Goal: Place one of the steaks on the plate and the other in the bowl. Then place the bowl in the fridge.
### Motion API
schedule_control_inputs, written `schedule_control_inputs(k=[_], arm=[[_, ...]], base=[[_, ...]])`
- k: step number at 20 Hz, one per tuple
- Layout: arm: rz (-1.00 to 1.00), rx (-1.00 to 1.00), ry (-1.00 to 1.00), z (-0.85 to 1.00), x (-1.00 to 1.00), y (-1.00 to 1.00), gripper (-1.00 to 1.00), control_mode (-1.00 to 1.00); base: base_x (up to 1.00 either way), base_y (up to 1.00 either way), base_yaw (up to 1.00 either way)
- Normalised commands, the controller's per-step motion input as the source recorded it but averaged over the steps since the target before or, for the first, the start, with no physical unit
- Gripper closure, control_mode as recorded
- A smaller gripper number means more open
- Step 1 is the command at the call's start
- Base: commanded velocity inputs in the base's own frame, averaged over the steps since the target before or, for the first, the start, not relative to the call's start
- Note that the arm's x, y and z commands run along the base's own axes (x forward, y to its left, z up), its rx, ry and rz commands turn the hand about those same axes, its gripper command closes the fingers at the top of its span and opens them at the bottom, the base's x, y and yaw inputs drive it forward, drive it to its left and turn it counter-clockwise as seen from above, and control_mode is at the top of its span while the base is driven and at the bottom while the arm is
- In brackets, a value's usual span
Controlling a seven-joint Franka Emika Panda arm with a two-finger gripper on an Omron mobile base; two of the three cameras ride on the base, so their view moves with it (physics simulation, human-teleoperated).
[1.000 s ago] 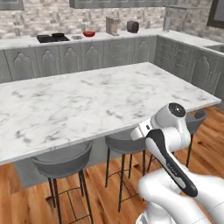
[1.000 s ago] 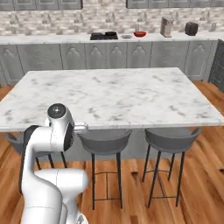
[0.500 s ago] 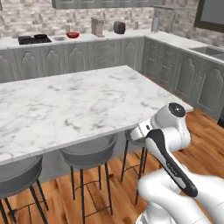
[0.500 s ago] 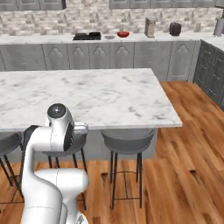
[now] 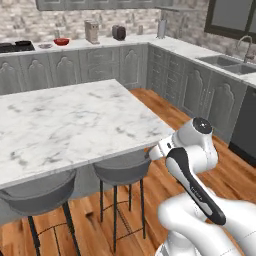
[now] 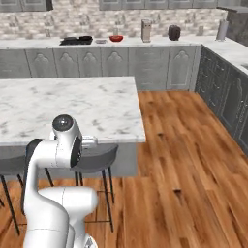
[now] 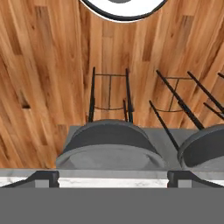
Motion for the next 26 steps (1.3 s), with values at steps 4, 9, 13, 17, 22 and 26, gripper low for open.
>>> schedule_control_inputs(k=[4, 9, 13, 17, 22, 26], arm=[[0.00, 0.00, 0.00, 0.00, 0.00, 0.00, -1.00, 1.00], [0.00, 0.00, 0.00, 0.00, 0.00, 0.00, -1.00, 1.00], [0.00, 0.00, 0.00, 0.00, 0.00, 0.00, -1.00, 1.00], [0.00, 0.00, 0.00, 0.00, 0.00, 0.00, -1.00, 1.00], [0.00, 0.00, 0.00, 0.00, 0.00, 0.00, -1.00, 1.00], [0.00, 0.00, 0.00, 0.00, 0.00, 0.00, -1.00, 1.00]], base=[[0.33, -0.97, 0.00], [0.44, -0.90, 0.00], [0.51, -0.86, 0.00], [0.53, -0.83, 0.00], [0.73, -0.64, 0.00], [0.97, -0.24, 0.04]])
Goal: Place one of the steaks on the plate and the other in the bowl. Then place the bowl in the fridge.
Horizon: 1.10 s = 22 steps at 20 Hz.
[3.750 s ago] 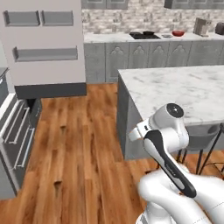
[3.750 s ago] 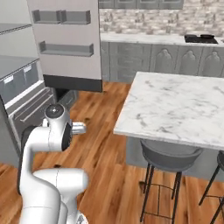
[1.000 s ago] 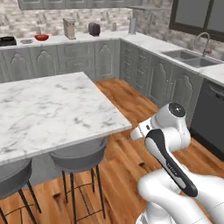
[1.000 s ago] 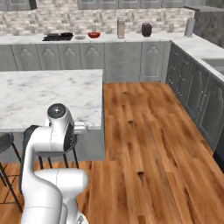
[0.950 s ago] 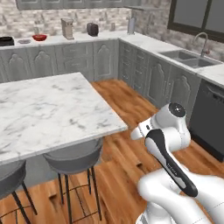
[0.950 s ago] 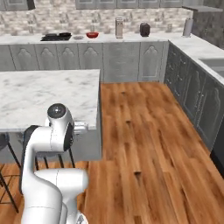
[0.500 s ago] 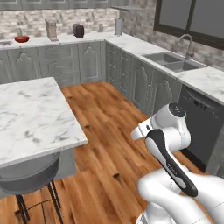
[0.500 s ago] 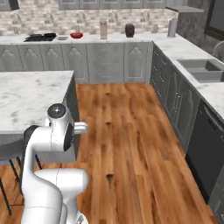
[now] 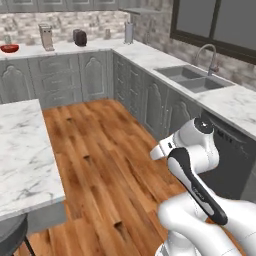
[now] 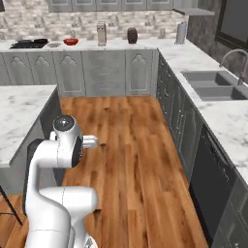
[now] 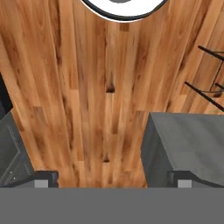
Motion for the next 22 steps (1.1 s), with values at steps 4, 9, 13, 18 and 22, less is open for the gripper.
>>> schedule_control_inputs(k=[4, 9, 13, 18, 22], arm=[[0.00, 0.00, 0.00, 0.00, 0.00, 0.00, -1.00, 1.00], [0.00, 0.00, 0.00, 0.00, 0.00, 0.00, -1.00, 1.00], [0.00, 0.00, 0.00, 0.00, 0.00, 0.00, -1.00, 1.00], [0.00, 0.00, 0.00, 0.00, 0.00, 0.00, -1.00, 1.00], [0.00, 0.00, 0.00, 0.00, 0.00, 0.00, -1.00, 1.00]], base=[[1.00, -0.08, 0.03], [1.00, 0.00, 0.01], [1.00, 0.00, 0.02], [1.00, 0.00, 0.04], [1.00, 0.00, 0.06]])
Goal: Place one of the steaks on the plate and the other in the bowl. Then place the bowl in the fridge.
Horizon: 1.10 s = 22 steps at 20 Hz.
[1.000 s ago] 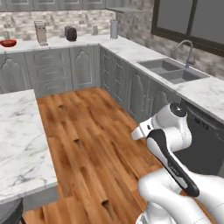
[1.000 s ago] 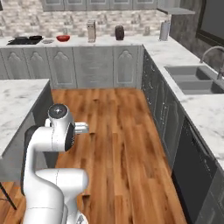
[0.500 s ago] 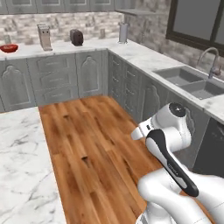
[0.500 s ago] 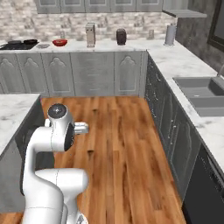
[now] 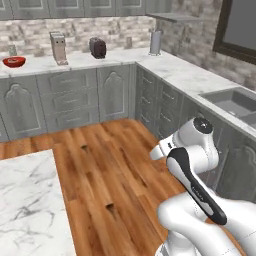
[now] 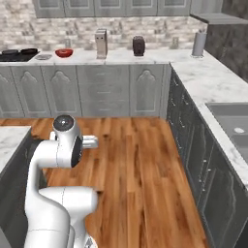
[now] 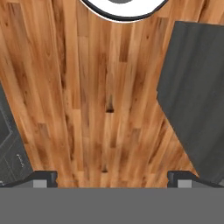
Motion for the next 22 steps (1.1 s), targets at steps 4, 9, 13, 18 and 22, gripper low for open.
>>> schedule_control_inputs(k=[4, 9, 13, 18, 22], arm=[[0.00, 0.00, 0.00, 0.00, 0.00, 0.00, -1.00, 1.00], [0.00, 0.00, 0.00, 0.00, 0.00, 0.00, -1.00, 1.00], [0.00, 0.00, 0.00, 0.00, 0.00, 0.00, -1.00, 1.00], [0.00, 0.00, 0.00, 0.00, 0.00, 0.00, -1.00, 1.00], [0.00, 0.00, 0.00, 0.00, 0.00, 0.00, -1.00, 1.00]], base=[[1.00, 0.00, 0.08], [1.00, 0.00, 0.08], [1.00, 0.00, 0.05], [1.00, 0.07, 0.02], [0.94, 0.21, 0.00]])
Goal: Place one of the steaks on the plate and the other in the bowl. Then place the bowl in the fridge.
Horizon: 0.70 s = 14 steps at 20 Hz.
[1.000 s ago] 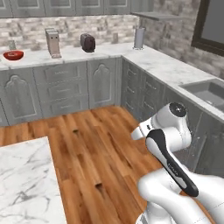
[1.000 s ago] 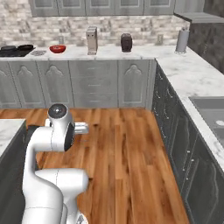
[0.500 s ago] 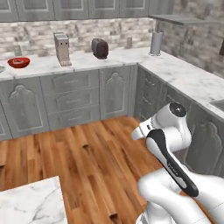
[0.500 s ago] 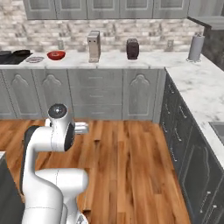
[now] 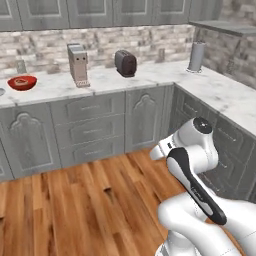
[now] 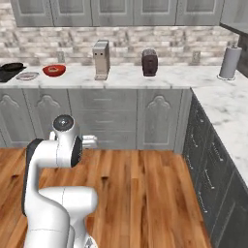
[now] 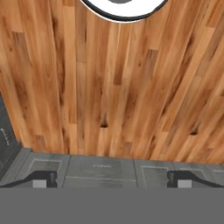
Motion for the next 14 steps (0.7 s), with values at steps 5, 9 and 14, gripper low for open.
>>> schedule_control_inputs(k=[5, 9, 14], arm=[[0.00, 0.00, 0.00, 0.00, 0.00, 0.00, -1.00, 1.00], [0.00, 0.00, 0.00, 0.00, 0.00, 0.00, -1.00, 1.00], [0.00, 0.00, 0.00, 0.00, 0.00, 0.00, -1.00, 1.00]], base=[[0.90, 0.30, 0.00], [0.89, 0.35, 0.00], [0.84, 0.51, 0.00]])
